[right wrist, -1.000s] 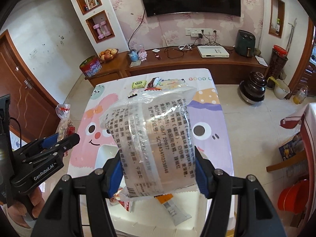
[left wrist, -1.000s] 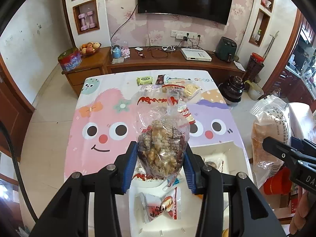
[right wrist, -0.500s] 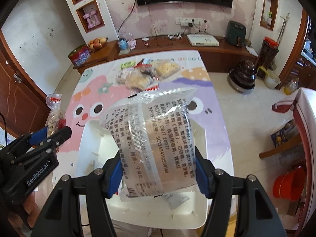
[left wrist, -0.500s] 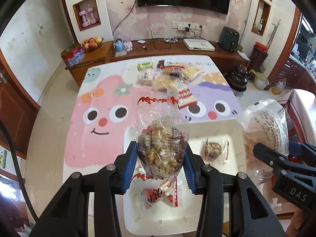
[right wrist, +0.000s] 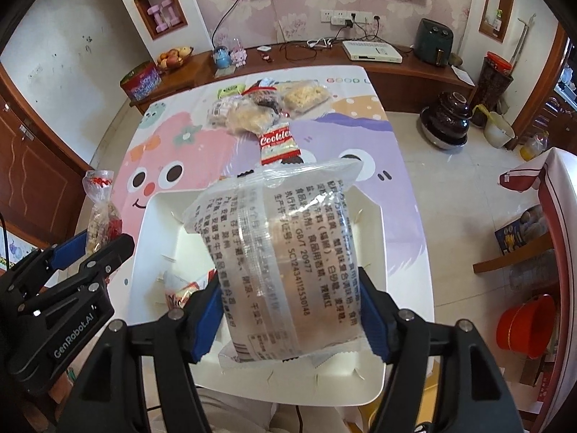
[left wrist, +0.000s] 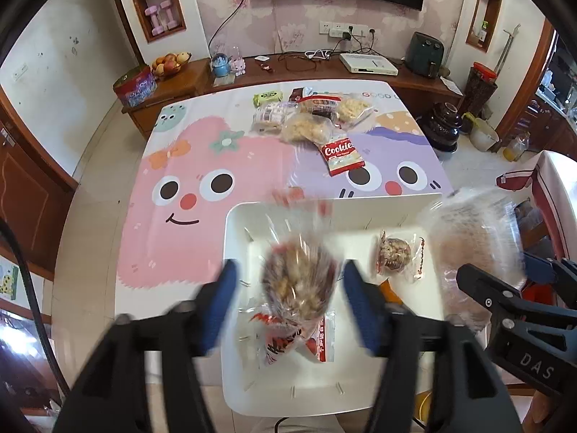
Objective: Organize snacks
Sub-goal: 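Carry both snacks over the white tray and open both tools to drop them, then withdraw both tools from the tray toward the snack pile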
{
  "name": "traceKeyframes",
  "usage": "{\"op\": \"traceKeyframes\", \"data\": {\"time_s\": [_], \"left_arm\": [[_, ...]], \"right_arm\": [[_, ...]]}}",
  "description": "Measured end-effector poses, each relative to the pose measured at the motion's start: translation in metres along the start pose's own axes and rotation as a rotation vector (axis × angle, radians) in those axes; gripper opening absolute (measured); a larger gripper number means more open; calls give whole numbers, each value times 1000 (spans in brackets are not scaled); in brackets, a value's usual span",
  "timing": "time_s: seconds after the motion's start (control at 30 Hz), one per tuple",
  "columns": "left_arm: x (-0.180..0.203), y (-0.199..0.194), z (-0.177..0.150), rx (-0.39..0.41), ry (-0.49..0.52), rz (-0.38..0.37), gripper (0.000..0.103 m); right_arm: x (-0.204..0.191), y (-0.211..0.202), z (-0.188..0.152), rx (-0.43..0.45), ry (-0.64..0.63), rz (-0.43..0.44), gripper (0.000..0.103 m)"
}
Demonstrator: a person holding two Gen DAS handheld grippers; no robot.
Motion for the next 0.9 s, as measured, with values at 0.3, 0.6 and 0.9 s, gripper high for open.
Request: {"op": "traceKeyframes", "data": {"time_s": [0.3,0.6,0.9], "left_arm": [[1,1,1,-1,-10,9,82],[1,-1,3,5,-5,17,82],[-2,-3,4,10,-7,21,82]], "right_arm": [[-4,-11,4,46,-45,-20,71],[-7,-15,6,58,-64,-11,71],[-12,-14,5,53,-69,-6,71]]}}
Point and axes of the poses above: each gripper's, at about its wrist camera, not at the fingertips, and y roughly the way its jaws point, x to its right, z to its top, the point moved 9 cm from there along y, roughly the way its jaws point, and after that the axes turned 5 degrees about z, right-handed, at the moved point
